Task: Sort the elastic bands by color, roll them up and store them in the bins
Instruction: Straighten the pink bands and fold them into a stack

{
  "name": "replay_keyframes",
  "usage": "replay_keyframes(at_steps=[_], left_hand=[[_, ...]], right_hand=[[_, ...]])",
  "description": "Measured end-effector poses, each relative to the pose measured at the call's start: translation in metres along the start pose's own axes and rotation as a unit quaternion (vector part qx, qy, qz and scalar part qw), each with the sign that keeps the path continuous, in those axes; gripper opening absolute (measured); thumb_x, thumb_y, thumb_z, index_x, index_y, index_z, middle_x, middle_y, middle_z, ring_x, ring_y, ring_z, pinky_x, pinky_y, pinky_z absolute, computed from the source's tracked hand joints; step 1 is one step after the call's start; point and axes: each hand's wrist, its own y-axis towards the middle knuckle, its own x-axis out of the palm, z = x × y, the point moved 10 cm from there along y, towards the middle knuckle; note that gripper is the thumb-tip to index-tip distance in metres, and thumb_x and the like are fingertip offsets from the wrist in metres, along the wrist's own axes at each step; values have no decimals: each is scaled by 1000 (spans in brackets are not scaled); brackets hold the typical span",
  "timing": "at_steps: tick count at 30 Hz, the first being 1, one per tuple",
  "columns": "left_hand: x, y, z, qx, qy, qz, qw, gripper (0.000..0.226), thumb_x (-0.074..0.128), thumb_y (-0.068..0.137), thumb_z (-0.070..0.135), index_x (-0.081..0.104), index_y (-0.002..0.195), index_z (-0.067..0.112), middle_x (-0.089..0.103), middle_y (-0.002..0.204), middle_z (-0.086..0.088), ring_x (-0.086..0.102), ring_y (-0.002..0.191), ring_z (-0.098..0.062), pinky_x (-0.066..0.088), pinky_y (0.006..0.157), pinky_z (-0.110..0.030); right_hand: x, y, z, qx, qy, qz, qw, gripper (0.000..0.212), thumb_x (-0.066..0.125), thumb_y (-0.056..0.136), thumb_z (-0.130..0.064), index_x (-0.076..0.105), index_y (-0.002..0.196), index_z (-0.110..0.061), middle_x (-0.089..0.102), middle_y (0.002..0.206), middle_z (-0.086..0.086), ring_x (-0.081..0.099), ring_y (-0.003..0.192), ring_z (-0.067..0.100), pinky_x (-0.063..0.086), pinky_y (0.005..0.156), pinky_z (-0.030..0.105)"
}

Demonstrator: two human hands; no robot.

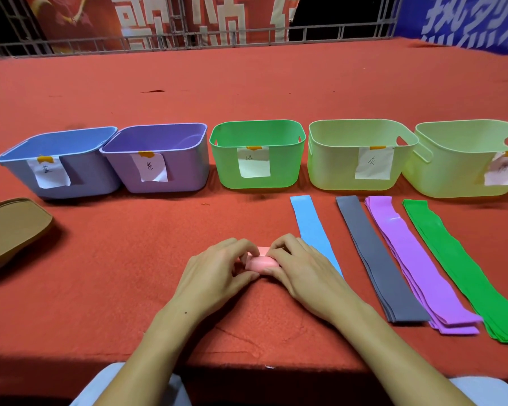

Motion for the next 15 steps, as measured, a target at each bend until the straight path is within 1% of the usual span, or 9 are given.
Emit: replay_keyframes(at_steps=[2,5,8,12,15], left_hand=[[0,1,-1,-4,7,-1,1000,34,71,92,55,58,122,47,62,108,24,59,92,1,54,76,-38],[1,1,-2,-6,7,-9,1000,33,67,95,57,59,125,47,63,110,24,60,99,0,55,79,-39],[2,1,-3,-6,13,-17,1000,33,60,99,60,60,129,46,62,109,23,61,103,-1,54,80,-39],[7,2,-6,-7,28,-35,999,33,51,105,57,58,135,47,54,107,18,62,100,-6,54,79,-42],[11,4,-9,-15,26,-47,998,33,47,107,57,56,138,48,50,109,16,61,99,-8,52,80,-43]], right_hand=[[0,0,0,0,3,1,1000,53,29,104,-62,62,123,-26,48,127,-11,53,107,14,50,90,38],[-2,-1,0,1,9,2,1000,55,29,104,-64,64,128,-28,47,126,-12,54,107,13,51,89,37],[-6,-2,-2,-1,28,15,1000,45,40,105,-60,58,134,-30,51,125,-12,56,108,12,50,92,35],[-7,-3,-5,-15,31,23,999,40,57,99,-58,51,129,-32,53,121,-13,56,106,14,49,91,35],[-6,-2,-3,-16,29,30,999,36,62,98,-53,52,126,-33,51,119,-13,55,103,14,50,89,36]])
